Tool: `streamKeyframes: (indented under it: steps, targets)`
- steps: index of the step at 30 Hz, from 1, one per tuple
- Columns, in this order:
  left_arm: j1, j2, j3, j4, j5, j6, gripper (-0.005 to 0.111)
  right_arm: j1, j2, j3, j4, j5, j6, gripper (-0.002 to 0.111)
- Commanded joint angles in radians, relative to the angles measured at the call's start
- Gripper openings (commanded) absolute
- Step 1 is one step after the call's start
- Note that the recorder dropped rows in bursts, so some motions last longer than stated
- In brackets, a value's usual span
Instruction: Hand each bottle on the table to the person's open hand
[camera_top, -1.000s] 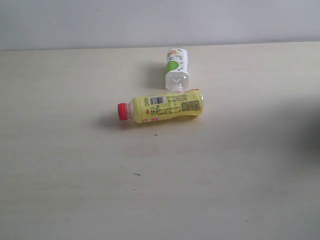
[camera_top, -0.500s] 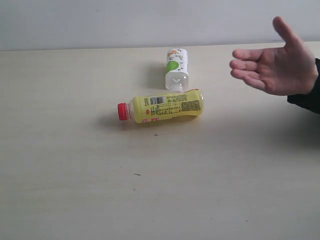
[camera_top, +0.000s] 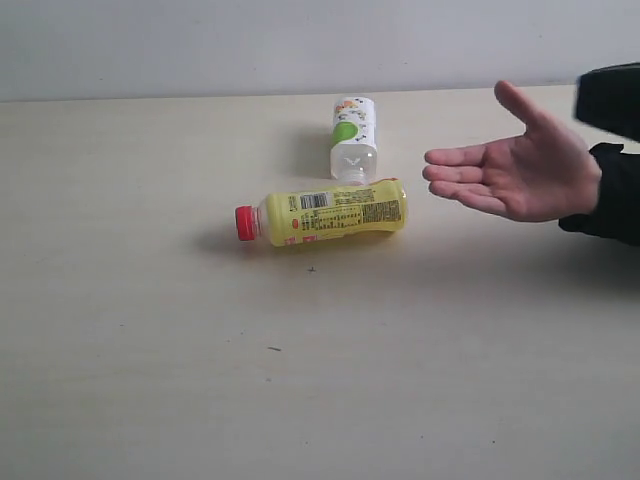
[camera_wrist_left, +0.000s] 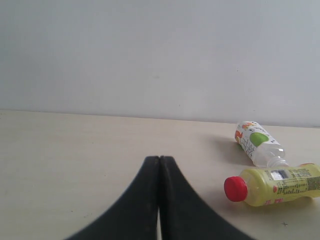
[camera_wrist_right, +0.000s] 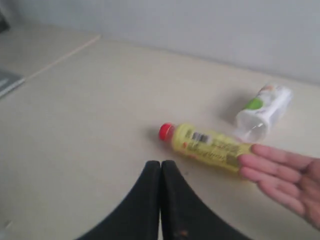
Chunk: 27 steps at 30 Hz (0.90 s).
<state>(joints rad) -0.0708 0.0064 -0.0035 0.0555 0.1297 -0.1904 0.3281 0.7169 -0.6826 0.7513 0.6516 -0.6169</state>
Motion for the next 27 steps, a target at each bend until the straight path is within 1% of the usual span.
streamKeyframes:
  steps: [1, 4, 7, 13, 14, 15, 16, 17, 18, 19, 20, 22, 25, 27]
  targets:
    - [0.001, -0.006, 0.003, -0.008, -0.001, 0.001, 0.000, -0.003, 0.233, -0.149, 0.027, 0.271, -0.071, 0.000]
    - [0.001, -0.006, 0.003, -0.008, -0.001, 0.001, 0.000, -0.003, 0.365, -0.204, 0.061, 0.401, -0.132, 0.000]
    - [0.001, -0.006, 0.003, -0.008, -0.001, 0.001, 0.000, 0.049, 0.475, -0.256, 0.005, 0.452, -0.141, 0.000]
    - [0.001, -0.006, 0.003, -0.008, -0.001, 0.001, 0.000, 0.229, 0.671, -0.346, -0.278, 0.382, -0.006, 0.000]
    - [0.001, -0.006, 0.003, -0.008, -0.001, 0.001, 0.000, 0.275, 0.742, -0.395, -0.408, 0.371, 0.063, 0.000]
    - [0.001, -0.006, 0.003, -0.008, -0.001, 0.001, 0.000, 0.288, 0.770, -0.418, -0.455, 0.371, 0.092, 0.000]
    - [0.001, -0.006, 0.003, -0.008, -0.001, 0.001, 0.000, 0.307, 0.839, -0.480, -0.552, 0.373, 0.148, 0.000]
    - [0.001, -0.006, 0.003, -0.008, -0.001, 0.001, 0.000, 0.312, 0.867, -0.514, -0.580, 0.378, 0.150, 0.000]
    - [0.001, -0.006, 0.003, -0.008, -0.001, 0.001, 0.000, 0.312, 0.933, -0.585, -0.598, 0.398, 0.119, 0.000]
    - [0.001, -0.006, 0.003, -0.008, -0.001, 0.001, 0.000, 0.312, 0.963, -0.612, -0.603, 0.400, 0.086, 0.000]
    - [0.001, -0.006, 0.003, -0.008, -0.001, 0.001, 0.000, 0.312, 1.012, -0.666, -0.604, 0.391, 0.004, 0.000]
    - [0.001, -0.006, 0.003, -0.008, -0.001, 0.001, 0.000, 0.312, 1.063, -0.716, -0.622, 0.368, -0.067, 0.000]
    - [0.001, -0.006, 0.003, -0.008, -0.001, 0.001, 0.000, 0.323, 1.149, -0.803, -0.710, 0.356, -0.061, 0.009]
    - [0.001, -0.006, 0.003, -0.008, -0.001, 0.001, 0.000, 0.323, 1.206, -0.846, -0.733, 0.346, -0.074, 0.013]
